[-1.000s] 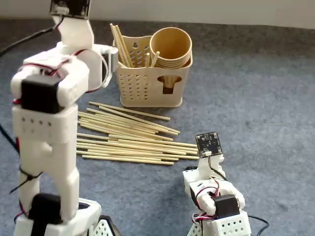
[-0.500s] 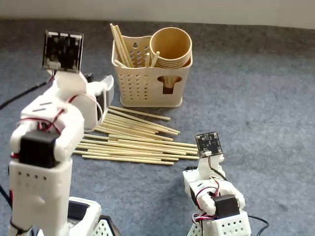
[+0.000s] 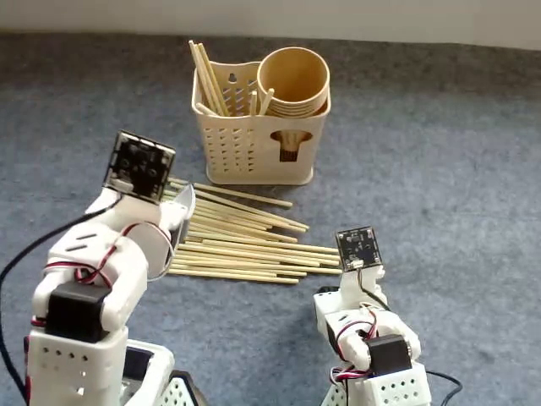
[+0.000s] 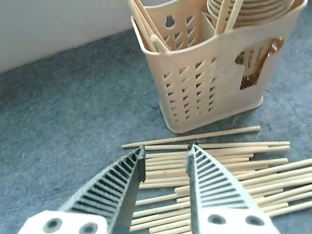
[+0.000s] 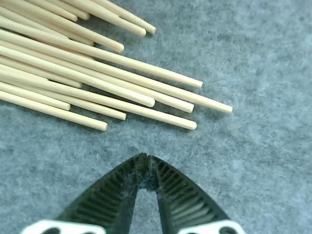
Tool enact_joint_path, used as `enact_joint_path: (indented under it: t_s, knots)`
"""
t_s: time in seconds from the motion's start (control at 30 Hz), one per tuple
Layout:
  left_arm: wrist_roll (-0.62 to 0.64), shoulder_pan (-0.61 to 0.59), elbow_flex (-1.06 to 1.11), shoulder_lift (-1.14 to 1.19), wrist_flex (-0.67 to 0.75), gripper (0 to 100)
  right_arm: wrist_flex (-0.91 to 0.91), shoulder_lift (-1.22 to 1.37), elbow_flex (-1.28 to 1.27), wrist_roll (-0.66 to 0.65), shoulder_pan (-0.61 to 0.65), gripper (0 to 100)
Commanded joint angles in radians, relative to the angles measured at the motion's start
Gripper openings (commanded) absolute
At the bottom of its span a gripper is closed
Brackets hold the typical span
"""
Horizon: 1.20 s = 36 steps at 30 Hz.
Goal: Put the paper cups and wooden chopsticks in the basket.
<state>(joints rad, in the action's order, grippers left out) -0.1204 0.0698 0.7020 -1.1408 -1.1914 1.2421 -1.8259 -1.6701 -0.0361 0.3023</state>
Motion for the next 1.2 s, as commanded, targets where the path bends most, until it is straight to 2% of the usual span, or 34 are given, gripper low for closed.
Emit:
enact_joint_path:
  t_s: [0.0,0.17,0.43,0.77,1.17]
  knots:
    - [-0.114,-0.005,0.082,-0.028,0.021,15,0.005,-0.01,-0.113,-0.012,0.002,0.7]
    - [-0.264,-0.002,0.18,-0.028,0.018,15,0.005,-0.01,-0.113,-0.012,0.002,0.7]
    - [-0.488,0.117,0.377,-0.027,0.014,15,0.005,-0.01,-0.113,-0.012,0.002,0.7]
    - [-0.552,0.22,0.501,-0.027,0.021,15,0.005,-0.01,-0.113,-0.012,0.002,0.7]
    - [-0.586,0.226,0.507,-0.024,0.021,15,0.005,-0.01,-0.113,-0.012,0.002,0.7]
